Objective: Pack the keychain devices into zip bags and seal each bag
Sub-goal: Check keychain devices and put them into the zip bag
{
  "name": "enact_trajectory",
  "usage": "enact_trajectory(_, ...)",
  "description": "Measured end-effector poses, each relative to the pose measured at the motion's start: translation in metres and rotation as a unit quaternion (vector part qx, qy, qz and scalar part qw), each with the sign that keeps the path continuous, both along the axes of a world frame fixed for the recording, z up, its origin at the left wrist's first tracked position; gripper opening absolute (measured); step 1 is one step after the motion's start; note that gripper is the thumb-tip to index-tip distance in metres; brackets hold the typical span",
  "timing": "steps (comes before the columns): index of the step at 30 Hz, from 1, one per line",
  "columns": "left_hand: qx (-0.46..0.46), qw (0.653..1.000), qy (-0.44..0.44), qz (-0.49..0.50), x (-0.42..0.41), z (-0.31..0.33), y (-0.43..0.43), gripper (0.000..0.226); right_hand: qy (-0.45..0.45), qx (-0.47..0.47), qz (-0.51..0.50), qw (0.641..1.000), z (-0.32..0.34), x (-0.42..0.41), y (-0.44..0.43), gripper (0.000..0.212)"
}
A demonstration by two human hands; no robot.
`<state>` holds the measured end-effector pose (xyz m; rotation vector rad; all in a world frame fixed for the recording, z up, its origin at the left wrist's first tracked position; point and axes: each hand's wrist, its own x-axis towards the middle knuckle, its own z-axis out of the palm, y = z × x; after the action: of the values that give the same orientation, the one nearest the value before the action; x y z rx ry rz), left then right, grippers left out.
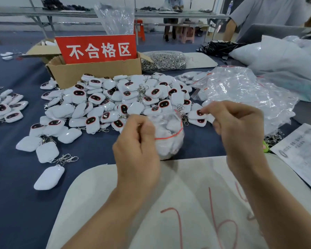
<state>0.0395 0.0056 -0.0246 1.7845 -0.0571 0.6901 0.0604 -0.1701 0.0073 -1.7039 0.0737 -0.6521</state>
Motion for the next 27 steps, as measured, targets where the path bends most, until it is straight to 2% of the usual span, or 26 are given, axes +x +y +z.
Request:
enact_trajectory(1,-0.031,0.999,0.012,0.014,0.005,0.0,0.004,0.02,0.012,-0.029,-0.018,0.999,-0.003,0.006,-0.003,0.017)
enact_trajectory(3,-0.082,0.996,0.027,0.037,0.014,0.001,0.011,0.021,0.089,-0.177,0.04,0.979,-0.018,0.016,0.003,0.042)
enact_trajectory(6,-0.127,0.99,0.015,0.059,0.022,0.005,0.022,0.019,0.174,-0.393,0.17,0.887,-0.044,0.027,0.024,0.062)
enact_trajectory(7,-0.137,0.989,0.002,0.063,0.024,0.007,0.026,0.019,0.184,-0.435,0.185,0.862,-0.049,0.028,0.027,0.061)
enact_trajectory(8,-0.14,0.988,-0.016,0.067,0.025,0.009,0.03,0.02,0.181,-0.452,0.177,0.855,-0.051,0.028,0.026,0.058)
enact_trajectory(12,-0.099,0.987,-0.096,0.088,0.019,0.013,0.031,0.018,0.154,-0.464,0.119,0.864,-0.049,0.026,0.016,0.029)
enact_trajectory(14,-0.019,0.992,-0.108,0.064,0.009,0.009,0.021,0.015,0.179,-0.407,0.09,0.891,-0.047,0.025,0.013,0.022)
enact_trajectory(16,0.106,0.991,-0.081,-0.005,-0.002,0.002,0.008,0.014,0.175,-0.308,0.032,0.935,-0.045,0.026,0.009,0.022)
enact_trajectory(18,0.224,0.969,-0.007,-0.1,-0.009,-0.005,-0.004,0.014,0.152,-0.194,0.008,0.969,-0.044,0.024,0.005,0.024)
enact_trajectory(20,0.321,0.938,0.046,-0.123,-0.01,-0.01,-0.012,0.016,0.151,-0.04,0.037,0.987,-0.038,0.02,0.001,0.029)
enact_trajectory(22,0.333,0.932,0.075,-0.122,-0.008,-0.011,-0.013,0.02,0.158,0.09,0.075,0.981,-0.028,0.016,-0.001,0.03)
enact_trajectory(24,0.323,0.935,0.097,-0.11,-0.003,-0.01,-0.012,0.018,0.164,0.194,0.122,0.959,-0.02,0.012,0.0,0.024)
enact_trajectory(27,0.306,0.939,0.125,-0.094,0.002,-0.008,-0.009,0.015,0.181,0.243,0.191,0.934,-0.017,0.006,0.003,0.015)
